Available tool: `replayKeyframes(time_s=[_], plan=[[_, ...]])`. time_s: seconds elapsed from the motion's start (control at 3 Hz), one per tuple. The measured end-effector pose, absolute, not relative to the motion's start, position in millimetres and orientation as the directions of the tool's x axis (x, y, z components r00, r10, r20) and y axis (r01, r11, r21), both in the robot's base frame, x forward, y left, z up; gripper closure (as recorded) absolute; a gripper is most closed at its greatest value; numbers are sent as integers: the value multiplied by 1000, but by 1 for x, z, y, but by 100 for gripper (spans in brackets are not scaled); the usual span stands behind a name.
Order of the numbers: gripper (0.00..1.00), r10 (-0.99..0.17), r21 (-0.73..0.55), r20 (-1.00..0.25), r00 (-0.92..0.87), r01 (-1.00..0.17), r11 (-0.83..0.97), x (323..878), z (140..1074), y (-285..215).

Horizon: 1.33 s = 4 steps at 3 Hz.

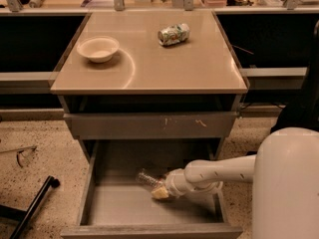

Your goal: Pick water bottle from middle drawer and place on counter

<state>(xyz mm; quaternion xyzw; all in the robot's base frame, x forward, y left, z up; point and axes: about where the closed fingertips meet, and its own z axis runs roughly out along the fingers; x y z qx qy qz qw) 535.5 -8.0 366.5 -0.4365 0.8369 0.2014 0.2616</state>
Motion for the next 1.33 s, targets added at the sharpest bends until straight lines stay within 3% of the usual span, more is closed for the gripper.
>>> replayKeyframes(time_s=[0.67,1.0,1.33], plan=[[88,-620,98,-631,-465,-841,532,533,395,-9],[100,-610,88,-663,-434,-855,512,516,459,-6],[100,-606,23,-700,-379,-859,511,501,535,-5]])
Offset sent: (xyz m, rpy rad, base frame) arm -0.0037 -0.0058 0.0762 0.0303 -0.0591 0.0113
